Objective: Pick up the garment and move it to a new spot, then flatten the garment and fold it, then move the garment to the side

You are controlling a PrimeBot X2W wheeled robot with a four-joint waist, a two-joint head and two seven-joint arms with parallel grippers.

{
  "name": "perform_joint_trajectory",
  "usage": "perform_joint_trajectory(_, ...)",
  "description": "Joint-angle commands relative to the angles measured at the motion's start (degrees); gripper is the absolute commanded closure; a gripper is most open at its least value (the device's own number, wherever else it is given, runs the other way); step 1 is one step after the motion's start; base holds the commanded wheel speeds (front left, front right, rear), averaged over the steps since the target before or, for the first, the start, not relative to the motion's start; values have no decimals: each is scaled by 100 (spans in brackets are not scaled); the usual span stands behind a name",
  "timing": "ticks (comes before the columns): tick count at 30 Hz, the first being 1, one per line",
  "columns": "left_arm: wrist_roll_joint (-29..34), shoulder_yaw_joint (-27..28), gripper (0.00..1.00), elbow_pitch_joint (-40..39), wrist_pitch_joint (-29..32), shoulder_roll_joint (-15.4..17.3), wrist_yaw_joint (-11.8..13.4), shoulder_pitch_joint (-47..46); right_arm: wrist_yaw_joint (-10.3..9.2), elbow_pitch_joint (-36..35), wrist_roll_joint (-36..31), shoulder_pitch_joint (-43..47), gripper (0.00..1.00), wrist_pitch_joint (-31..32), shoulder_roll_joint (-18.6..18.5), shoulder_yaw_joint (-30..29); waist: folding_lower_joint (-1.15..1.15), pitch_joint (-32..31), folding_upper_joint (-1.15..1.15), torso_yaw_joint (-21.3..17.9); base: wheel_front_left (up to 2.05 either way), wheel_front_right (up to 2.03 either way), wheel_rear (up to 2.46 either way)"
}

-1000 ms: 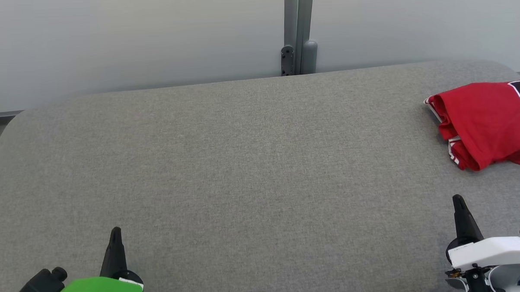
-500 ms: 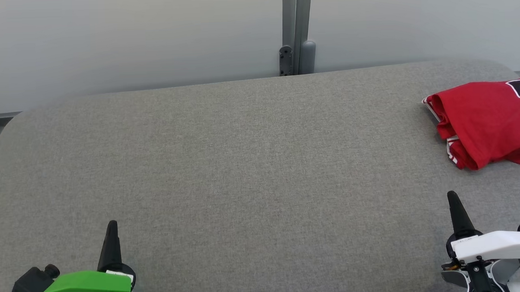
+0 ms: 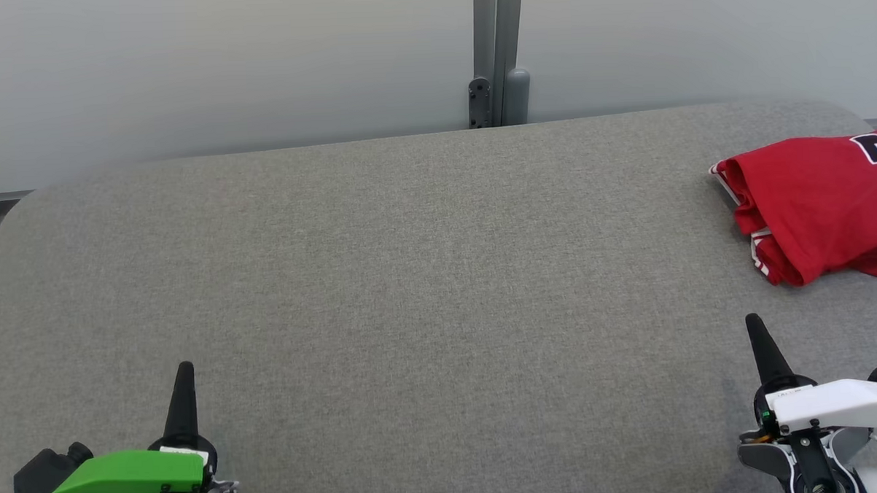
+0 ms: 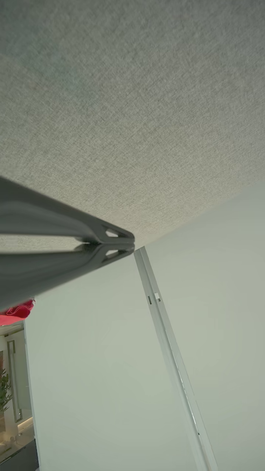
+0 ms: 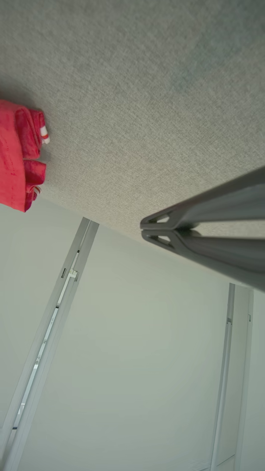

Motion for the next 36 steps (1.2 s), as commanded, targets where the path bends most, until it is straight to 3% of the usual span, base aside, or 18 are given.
perform_joint_trajectory(1,-138,40,100,-63,37,32,-32,-143,0,-18,150,-122,100,36,-25,3,0,0,0,-2,0,0,0)
perform_joint_trajectory(36,-1745,219,100,-74,461,42,-80,-372,0,134,1839,-373,100,468,-18,52,0,-9,0,-72,0,0,0)
